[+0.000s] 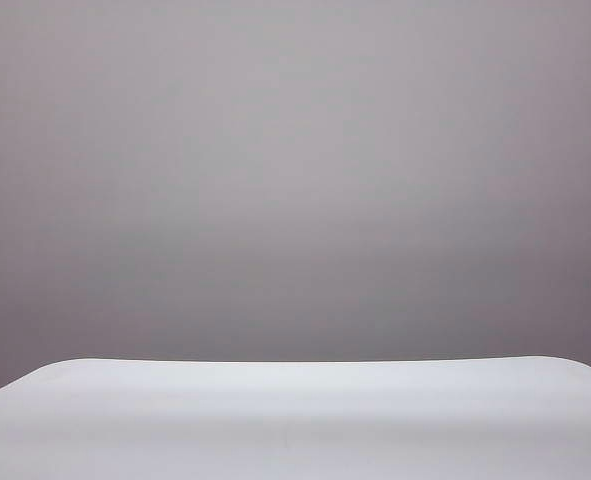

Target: Pick up the pen and remove the cap.

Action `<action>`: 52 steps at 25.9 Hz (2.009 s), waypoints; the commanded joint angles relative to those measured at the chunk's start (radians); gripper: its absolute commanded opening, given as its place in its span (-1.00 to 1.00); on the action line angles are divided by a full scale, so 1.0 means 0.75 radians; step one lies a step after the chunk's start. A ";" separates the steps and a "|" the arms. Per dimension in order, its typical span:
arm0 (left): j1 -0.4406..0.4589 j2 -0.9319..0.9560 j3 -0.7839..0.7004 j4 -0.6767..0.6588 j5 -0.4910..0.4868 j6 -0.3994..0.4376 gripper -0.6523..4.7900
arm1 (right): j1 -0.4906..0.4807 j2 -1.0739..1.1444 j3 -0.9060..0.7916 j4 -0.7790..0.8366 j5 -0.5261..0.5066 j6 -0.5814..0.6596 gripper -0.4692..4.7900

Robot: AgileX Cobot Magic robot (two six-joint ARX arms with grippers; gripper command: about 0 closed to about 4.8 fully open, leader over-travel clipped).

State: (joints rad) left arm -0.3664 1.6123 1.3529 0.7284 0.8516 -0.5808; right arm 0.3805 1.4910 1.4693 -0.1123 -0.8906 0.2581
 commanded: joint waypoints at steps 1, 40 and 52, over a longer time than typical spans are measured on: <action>-0.001 -0.006 0.004 0.028 -0.003 0.000 -0.22 | 0.002 -0.007 0.008 0.016 -0.009 0.006 -0.84; -0.066 -0.001 0.004 0.242 -0.009 -0.215 -0.60 | 0.064 0.042 0.008 0.207 -0.209 0.005 0.53; -0.113 0.010 0.004 0.286 -0.039 -0.253 -0.60 | 0.095 0.107 0.008 0.278 -0.197 0.016 0.17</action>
State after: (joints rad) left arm -0.4446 1.6188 1.3537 0.9260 0.8253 -0.7685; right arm 0.4500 1.5734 1.4693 0.0711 -1.0412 0.2684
